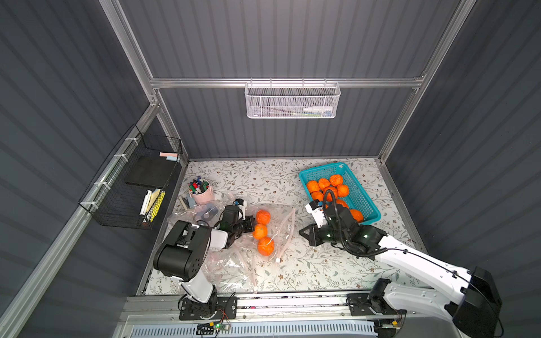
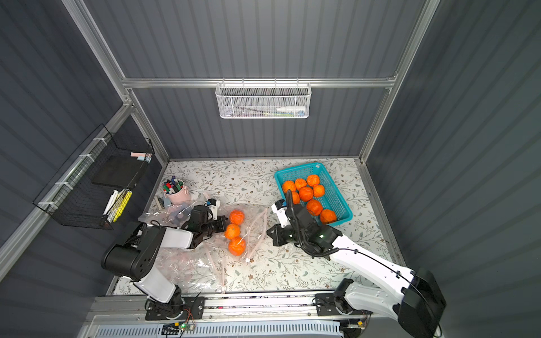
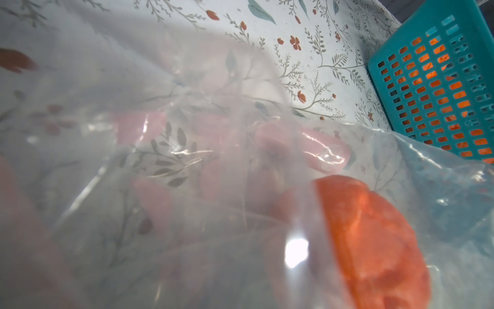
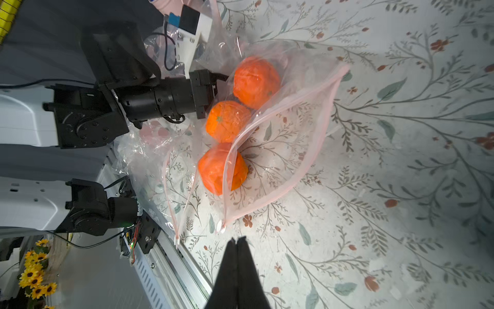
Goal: Open the zip-top bag and take out the orange
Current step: Pick up the orange from the zipper food storage bag.
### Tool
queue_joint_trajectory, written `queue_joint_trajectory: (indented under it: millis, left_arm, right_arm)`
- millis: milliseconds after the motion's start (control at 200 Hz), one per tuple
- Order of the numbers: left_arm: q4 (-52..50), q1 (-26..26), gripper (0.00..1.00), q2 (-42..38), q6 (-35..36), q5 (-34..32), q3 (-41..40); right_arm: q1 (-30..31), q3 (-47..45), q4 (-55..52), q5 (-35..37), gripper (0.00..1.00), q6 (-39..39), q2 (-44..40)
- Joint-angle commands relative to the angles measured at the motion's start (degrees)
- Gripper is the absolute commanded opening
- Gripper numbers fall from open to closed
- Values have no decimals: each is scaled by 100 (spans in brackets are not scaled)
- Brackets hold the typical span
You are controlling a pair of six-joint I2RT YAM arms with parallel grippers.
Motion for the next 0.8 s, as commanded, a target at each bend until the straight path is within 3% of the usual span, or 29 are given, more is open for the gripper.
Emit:
queue_joint_trajectory:
  millis: [0,385,655,795]
  left_arm:
    - [-987,-39,0,146,102,-120,-225]
    - [-1015,-39,0,146,107,-123,-222]
    - [-974,-39,0,145,100,-143,-234]
    - [-950,-38,0,164,100,-146,-236]
  right_arm:
    - [208,171,-3,237,0,36,575]
    - [309,908,705,451,0,-133,2420]
    - [252,1513,1263,-354,0,-424,3512]
    - [252,1582,1681,-992,0,-337,3686]
